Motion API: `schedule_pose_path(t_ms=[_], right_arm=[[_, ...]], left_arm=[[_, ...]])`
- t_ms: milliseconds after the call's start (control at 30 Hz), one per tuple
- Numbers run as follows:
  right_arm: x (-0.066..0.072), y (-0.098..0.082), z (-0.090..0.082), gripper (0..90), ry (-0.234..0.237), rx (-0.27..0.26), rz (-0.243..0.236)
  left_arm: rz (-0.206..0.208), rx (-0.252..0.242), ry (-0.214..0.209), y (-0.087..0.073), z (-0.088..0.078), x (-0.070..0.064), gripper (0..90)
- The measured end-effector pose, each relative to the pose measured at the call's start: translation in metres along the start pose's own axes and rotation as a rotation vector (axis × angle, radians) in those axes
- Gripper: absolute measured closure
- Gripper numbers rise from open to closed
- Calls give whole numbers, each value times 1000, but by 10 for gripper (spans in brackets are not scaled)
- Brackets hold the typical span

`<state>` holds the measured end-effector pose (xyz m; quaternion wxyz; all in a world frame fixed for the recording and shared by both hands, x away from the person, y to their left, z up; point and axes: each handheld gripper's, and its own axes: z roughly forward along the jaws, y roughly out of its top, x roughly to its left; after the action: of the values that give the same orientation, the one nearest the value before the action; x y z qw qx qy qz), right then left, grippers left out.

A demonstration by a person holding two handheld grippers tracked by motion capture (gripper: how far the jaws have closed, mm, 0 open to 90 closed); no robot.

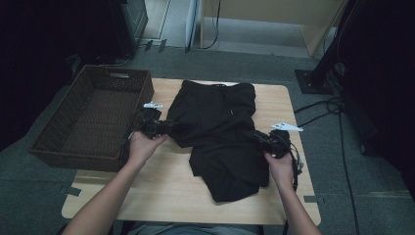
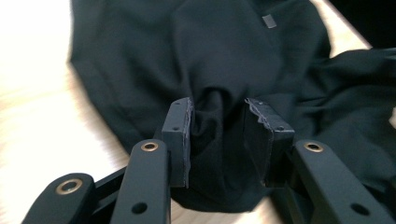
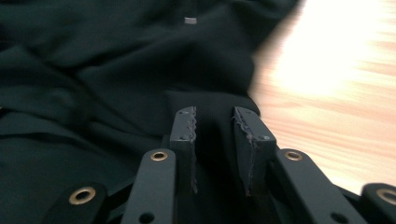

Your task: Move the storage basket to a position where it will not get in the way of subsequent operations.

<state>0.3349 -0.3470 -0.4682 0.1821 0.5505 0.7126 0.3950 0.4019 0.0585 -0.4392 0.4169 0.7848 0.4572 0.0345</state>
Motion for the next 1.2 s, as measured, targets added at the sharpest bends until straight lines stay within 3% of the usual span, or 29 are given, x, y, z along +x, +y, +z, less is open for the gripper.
schedule_pose_path(t_ms=[167,200,267,333,400,500,667,833,900,1000,1067,1200], right_arm=[[24,-2,36,625,-7,46,-63],[26,-3,41,625,-11,53,-70],[29,-6,53,623,-16,76,-63],[31,-7,59,602,-25,79,-68],[34,-8,66,554,-43,69,-76],[35,-5,77,582,-79,66,-99],[30,11,99,612,-87,40,-89],[17,34,126,630,-96,21,-71],[14,43,136,610,-106,22,-74],[13,54,152,553,-109,15,-106],[14,58,155,535,-113,28,-88],[21,57,146,499,-117,75,-103]], left_arm=[[48,28,-76,-7,18,-14,633],[53,68,-83,-11,28,-17,630],[74,123,-67,-18,44,-19,619],[69,141,-65,-23,56,-19,622],[47,138,-71,-26,69,-16,624],[52,113,-64,-26,79,-14,633],[53,102,-28,-8,93,-5,650],[-11,62,-10,15,111,20,655],[-17,58,10,24,116,27,653],[-38,60,38,33,119,34,625],[-50,61,39,35,118,36,589],[-37,63,20,34,107,30,511]])
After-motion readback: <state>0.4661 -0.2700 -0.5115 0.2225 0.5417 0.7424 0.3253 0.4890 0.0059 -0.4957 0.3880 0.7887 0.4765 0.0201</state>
